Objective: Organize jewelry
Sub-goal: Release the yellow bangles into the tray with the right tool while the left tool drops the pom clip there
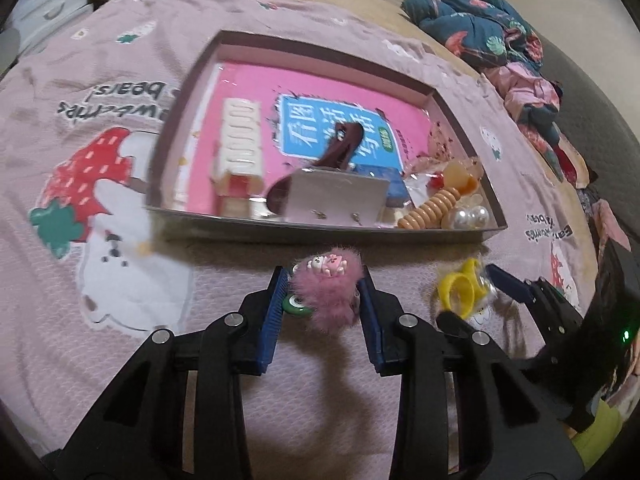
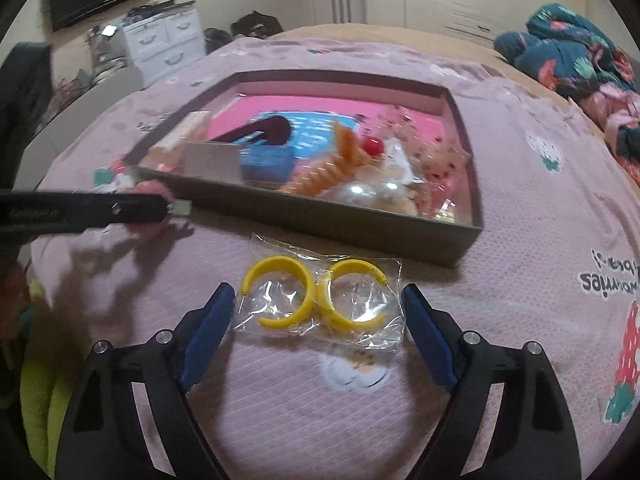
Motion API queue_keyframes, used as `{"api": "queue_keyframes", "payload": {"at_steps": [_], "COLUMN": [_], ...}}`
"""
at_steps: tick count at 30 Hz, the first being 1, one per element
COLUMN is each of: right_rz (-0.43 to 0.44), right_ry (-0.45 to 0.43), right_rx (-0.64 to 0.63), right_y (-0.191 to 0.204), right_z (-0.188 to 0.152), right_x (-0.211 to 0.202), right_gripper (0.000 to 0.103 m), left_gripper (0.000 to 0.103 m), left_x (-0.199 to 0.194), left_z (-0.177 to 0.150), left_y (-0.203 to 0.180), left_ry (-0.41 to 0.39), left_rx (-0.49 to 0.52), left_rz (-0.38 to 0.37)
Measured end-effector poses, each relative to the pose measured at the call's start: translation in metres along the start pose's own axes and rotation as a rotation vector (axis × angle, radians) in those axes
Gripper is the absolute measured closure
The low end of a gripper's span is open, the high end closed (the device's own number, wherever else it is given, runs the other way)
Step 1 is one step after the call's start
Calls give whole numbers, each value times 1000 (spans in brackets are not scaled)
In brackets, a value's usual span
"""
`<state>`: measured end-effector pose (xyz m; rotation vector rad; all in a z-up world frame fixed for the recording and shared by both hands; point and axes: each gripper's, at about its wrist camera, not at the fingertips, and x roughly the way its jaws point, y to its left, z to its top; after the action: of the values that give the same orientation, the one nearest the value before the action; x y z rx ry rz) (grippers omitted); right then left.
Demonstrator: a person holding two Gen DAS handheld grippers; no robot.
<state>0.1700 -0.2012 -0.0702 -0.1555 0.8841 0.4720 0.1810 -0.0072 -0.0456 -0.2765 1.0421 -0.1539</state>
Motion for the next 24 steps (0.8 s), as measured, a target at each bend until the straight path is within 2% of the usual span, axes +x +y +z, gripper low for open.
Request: {"api": "queue_keyframes", "payload": {"at_steps": [11,24], "right_rz": [5,-38], "right_ry": [-75,-137], "right_rx": [-32,-5], "right_y": [9,-9], "right_z": [21,50], "right_x": [-31,-41], "right_gripper": [19,19], "left_gripper": [76,77], "left_x": [-36,-44], "left_z": [16,45], "left_y": [18,10], "left_ry": [-84,-128], "left_rx": [-27,-11], "left_rz": [31,31]}}
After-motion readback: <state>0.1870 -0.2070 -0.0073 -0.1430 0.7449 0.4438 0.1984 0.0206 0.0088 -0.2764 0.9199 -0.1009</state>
